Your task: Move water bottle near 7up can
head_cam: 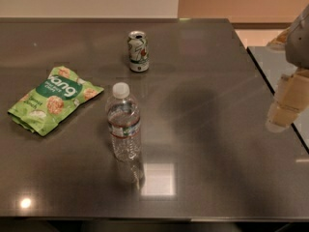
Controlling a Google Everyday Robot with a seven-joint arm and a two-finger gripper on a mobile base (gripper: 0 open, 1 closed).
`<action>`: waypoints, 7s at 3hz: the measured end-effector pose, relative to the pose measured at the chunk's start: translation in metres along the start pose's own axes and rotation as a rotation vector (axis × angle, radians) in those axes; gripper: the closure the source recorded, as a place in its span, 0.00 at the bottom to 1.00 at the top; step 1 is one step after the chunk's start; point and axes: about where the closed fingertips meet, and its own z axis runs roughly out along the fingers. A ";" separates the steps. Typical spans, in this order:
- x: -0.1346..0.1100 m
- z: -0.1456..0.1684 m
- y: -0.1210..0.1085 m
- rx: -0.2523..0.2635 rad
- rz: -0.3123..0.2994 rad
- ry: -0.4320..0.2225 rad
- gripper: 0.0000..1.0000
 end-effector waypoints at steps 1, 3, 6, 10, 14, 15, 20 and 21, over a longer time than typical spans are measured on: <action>0.000 0.000 0.000 0.000 0.000 0.000 0.00; -0.031 0.009 0.015 -0.081 -0.032 -0.127 0.00; -0.134 0.045 0.074 -0.223 -0.045 -0.532 0.00; -0.212 0.077 0.086 -0.244 -0.041 -0.843 0.00; -0.245 0.078 0.115 -0.353 0.025 -1.006 0.16; -0.249 0.076 0.121 -0.369 0.032 -1.036 0.55; -0.233 0.042 -0.005 -0.097 0.004 -1.030 1.00; -0.234 0.043 -0.018 -0.095 0.058 -1.043 1.00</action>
Offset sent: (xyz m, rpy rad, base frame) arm -0.0029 0.0233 -0.0134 0.0976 0.0797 0.0686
